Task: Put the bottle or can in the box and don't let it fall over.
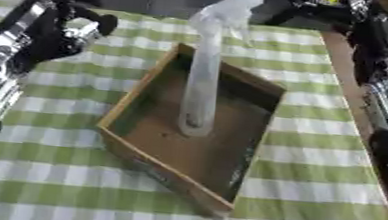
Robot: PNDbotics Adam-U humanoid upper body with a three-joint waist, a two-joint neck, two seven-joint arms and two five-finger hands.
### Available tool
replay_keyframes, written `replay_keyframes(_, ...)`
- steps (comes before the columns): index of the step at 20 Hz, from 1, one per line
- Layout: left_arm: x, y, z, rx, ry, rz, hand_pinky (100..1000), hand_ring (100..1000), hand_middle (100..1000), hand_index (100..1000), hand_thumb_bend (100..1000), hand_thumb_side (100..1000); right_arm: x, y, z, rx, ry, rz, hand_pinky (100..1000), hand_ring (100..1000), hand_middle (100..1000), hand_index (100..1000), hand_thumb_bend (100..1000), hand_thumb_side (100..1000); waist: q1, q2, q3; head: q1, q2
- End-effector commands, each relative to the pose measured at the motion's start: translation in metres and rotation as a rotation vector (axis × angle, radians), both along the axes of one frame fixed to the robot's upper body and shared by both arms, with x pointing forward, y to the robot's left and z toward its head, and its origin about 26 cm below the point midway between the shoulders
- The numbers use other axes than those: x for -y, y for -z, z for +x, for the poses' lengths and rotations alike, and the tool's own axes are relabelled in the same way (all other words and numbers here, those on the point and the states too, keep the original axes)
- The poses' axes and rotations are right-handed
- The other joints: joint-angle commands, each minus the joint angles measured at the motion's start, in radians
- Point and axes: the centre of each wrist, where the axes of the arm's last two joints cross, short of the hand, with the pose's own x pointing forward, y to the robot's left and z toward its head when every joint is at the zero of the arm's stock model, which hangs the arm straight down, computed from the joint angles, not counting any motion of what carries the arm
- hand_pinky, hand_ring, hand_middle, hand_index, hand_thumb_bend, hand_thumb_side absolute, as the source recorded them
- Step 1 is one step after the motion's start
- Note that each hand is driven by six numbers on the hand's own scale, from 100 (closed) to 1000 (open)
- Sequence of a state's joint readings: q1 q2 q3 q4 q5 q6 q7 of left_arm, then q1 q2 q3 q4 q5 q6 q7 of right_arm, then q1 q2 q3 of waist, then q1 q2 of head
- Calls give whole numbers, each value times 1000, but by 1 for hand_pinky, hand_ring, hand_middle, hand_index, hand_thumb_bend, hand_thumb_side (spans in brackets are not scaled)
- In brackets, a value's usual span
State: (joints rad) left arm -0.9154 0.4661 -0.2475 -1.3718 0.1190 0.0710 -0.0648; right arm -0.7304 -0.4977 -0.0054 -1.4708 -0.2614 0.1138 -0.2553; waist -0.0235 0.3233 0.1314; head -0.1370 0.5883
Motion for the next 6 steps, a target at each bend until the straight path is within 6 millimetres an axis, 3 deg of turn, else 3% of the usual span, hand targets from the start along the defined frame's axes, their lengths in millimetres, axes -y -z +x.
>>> replay_keyframes(1,-26,-22,-7,65,-65,-30,1000,745,761,839,494,463,7,-15,-4,40,11,-20,897,803,858,862,100,698,2,-38,4,-7,4)
replay_keyframes(6,-55,-24,-9,77,-153,-66,1000,747,767,844,469,476,7,-15,-4,39,13,-27,897,803,858,862,100,694,4,-44,12,-8,4)
